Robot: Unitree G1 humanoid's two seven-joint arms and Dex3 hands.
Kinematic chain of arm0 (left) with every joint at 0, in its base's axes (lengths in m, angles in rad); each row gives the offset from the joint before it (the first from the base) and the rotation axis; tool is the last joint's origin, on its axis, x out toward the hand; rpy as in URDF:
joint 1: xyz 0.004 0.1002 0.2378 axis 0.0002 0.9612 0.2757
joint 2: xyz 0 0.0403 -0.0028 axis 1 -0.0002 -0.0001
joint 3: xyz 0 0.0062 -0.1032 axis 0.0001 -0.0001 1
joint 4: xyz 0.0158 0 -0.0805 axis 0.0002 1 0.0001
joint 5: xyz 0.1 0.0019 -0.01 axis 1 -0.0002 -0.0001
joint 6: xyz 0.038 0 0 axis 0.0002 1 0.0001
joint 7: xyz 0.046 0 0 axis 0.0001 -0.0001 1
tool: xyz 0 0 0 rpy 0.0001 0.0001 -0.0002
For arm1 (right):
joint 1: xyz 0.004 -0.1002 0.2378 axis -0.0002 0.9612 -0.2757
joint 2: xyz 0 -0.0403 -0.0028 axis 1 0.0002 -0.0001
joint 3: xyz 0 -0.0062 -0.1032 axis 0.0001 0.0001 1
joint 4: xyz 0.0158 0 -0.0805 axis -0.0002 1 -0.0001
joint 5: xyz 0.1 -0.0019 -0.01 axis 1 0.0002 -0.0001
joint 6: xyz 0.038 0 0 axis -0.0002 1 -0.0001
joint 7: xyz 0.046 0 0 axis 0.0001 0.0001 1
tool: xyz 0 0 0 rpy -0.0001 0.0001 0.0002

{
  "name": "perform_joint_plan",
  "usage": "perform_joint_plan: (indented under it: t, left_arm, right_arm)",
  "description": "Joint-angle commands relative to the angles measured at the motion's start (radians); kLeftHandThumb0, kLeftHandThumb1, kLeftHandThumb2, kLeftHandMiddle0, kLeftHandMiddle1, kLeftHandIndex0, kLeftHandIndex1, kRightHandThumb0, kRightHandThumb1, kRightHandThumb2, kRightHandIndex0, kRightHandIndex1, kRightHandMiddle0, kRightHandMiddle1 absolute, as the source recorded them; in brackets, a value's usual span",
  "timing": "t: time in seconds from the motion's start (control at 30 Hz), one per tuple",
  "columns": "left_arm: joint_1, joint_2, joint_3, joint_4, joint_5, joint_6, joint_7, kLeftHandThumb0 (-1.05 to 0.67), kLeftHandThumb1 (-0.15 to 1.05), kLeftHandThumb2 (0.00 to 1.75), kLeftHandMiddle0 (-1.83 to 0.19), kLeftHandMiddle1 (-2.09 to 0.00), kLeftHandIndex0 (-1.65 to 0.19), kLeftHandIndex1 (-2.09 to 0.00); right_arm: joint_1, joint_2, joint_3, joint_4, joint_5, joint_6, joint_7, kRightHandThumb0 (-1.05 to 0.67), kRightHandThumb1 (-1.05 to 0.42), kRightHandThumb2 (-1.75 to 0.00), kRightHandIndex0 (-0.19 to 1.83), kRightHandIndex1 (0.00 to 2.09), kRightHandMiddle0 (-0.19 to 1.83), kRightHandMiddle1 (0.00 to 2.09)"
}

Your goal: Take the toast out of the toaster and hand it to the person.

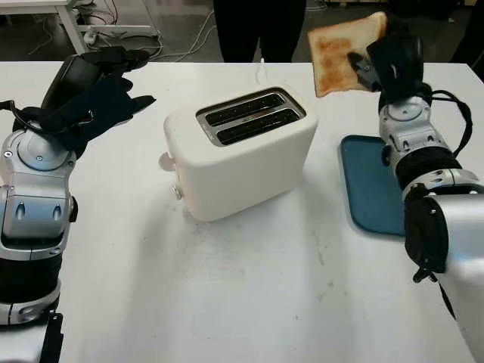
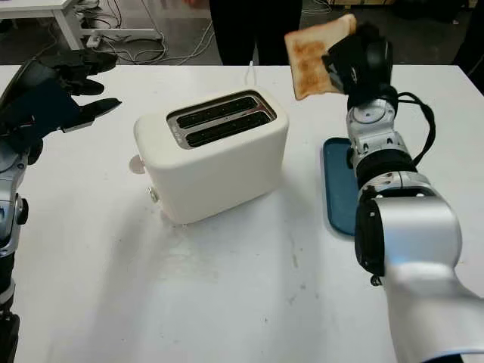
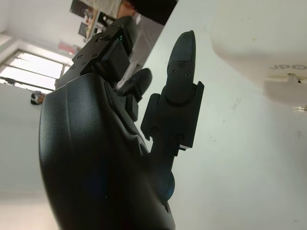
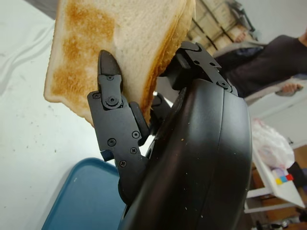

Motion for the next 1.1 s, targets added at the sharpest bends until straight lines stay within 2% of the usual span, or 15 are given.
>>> perform_joint_plan:
  t: [0.0, 0.43, 0.53, 0.7, 0.87, 1.07]
  left_arm:
    - [0.016, -0.002, 0.002, -0.004, 0.001, -0.005, 0.009, -0.38, 0.92, 0.16, -0.27, -0.72, -0.55, -0.02]
    - [0.009, 0.000, -0.003, -0.002, 0.003, -0.013, 0.007, -0.35, 0.92, 0.15, -0.27, -0.73, -0.55, -0.02]
    - [0.008, 0.000, -0.004, -0.005, 0.004, -0.003, 0.006, -0.36, 0.92, 0.15, -0.27, -0.74, -0.55, -0.02]
    - [0.007, 0.004, -0.003, 0.000, 0.002, -0.014, 0.003, -0.35, 0.92, 0.16, -0.28, -0.75, -0.55, -0.02]
    - [0.004, -0.006, 0.003, -0.007, -0.005, 0.013, 0.004, -0.35, 0.92, 0.16, -0.24, -0.73, -0.54, -0.01]
    - [0.010, -0.008, 0.004, -0.006, -0.004, -0.012, 0.012, -0.33, 0.92, 0.15, -0.26, -0.75, -0.55, -0.02]
  right_arm:
    - [0.010, 0.005, -0.004, 0.003, -0.004, 0.008, -0.014, -0.13, -0.92, -0.31, 0.76, 1.75, 0.41, 1.73]
    - [0.012, 0.010, -0.008, 0.004, 0.001, 0.010, -0.001, -0.12, -0.92, -0.31, 0.78, 1.75, 0.48, 1.75]
    - [0.007, 0.010, -0.010, 0.004, 0.003, 0.021, 0.003, -0.14, -0.92, -0.31, 0.76, 1.75, 0.43, 1.75]
    - [0.003, 0.012, -0.014, 0.002, 0.008, 0.024, 0.004, -0.16, -0.92, -0.32, 0.77, 1.75, 0.42, 1.75]
    - [0.002, 0.013, -0.016, 0.001, 0.009, 0.025, -0.002, -0.16, -0.92, -0.31, 0.79, 1.75, 0.44, 1.75]
    - [0.006, 0.011, -0.017, 0.001, 0.009, 0.017, 0.003, -0.15, -0.92, -0.32, 0.78, 1.75, 0.45, 1.75]
